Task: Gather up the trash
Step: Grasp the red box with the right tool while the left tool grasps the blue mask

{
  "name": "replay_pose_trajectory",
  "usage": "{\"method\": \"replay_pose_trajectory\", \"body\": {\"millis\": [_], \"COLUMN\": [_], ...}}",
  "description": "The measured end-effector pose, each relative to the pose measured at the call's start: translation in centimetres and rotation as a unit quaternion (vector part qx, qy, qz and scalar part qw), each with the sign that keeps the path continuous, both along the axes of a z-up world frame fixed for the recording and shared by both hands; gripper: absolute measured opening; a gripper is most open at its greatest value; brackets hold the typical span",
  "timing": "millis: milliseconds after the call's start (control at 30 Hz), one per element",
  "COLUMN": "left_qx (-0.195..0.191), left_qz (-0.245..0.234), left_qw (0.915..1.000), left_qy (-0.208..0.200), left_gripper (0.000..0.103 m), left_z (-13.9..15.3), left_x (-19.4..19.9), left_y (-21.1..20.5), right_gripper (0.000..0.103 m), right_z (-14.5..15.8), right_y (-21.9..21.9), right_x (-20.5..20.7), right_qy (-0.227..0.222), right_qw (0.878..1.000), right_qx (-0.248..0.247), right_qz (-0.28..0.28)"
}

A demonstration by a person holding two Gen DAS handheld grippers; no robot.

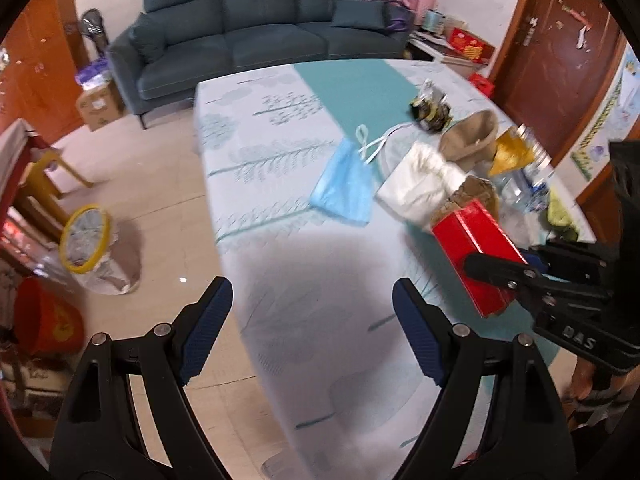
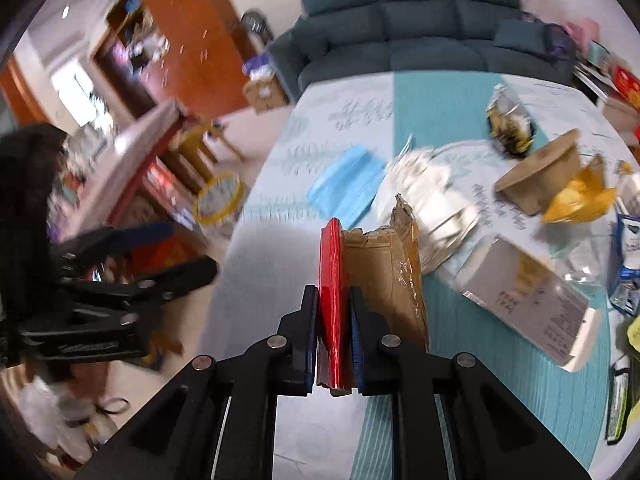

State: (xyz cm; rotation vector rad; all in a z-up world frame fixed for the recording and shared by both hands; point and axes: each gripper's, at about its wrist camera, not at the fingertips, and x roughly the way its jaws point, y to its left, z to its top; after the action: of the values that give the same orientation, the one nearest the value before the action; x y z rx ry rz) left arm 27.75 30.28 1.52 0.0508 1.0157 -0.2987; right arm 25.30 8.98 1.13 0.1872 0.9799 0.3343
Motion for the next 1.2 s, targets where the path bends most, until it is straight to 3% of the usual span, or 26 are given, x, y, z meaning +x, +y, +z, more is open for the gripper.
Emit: {"method": "replay_pose_trajectory", "body": {"millis": [233, 533, 700, 833, 1000, 1100, 1133, 1200], "left_qx": [0.000, 0.057, 0.060, 0.055, 0.037, 0.031, 0.035, 0.040], "left_qz": [-0.020, -0.035, -0.040, -0.046, -0.047, -0.059, -0.059, -0.057], "left_qw": [0.9998, 0.9963, 0.9946, 0.9928, 0.9925, 0.9922, 0.9921, 0.9921], "left_qy": [0.009, 0.054, 0.075, 0.097, 0.107, 0.105, 0.105, 0.104], "left_gripper": [0.080, 0.080, 0.075, 0.056, 0.049, 0.028, 0.011, 0.009], "left_z": [-0.1, -5.3, -7.3, -8.3, -8.6, -8.5, -8.6, -8.6], "left_x": [6.7, 13.4, 14.8, 15.3, 15.5, 15.4, 15.4, 15.2], "left_y": [-2.3, -5.4, -6.3, -6.7, -6.9, -7.2, -7.4, -7.6], "right_gripper": [0.014, 0.014, 0.014, 0.014, 0.014, 0.014, 0.014, 0.014], "right_z": [2.0, 1.8, 1.9, 2.4, 3.2, 3.8, 4.1, 4.7], "right_y": [-3.0, -5.7, -6.1, -6.1, -6.2, -6.2, -6.2, -6.2], "right_x": [0.4, -0.1, -0.8, -1.7, -2.7, -3.5, -3.8, -4.5], "right_qy": [-0.030, -0.030, -0.034, -0.039, -0.046, -0.050, -0.053, -0.063], "right_qw": [0.998, 0.995, 0.995, 0.995, 0.994, 0.993, 0.993, 0.992], "right_qx": [0.015, 0.017, 0.010, 0.003, -0.014, -0.022, -0.026, -0.038], "right_qz": [-0.058, -0.089, -0.093, -0.096, -0.099, -0.103, -0.104, -0.105]}}
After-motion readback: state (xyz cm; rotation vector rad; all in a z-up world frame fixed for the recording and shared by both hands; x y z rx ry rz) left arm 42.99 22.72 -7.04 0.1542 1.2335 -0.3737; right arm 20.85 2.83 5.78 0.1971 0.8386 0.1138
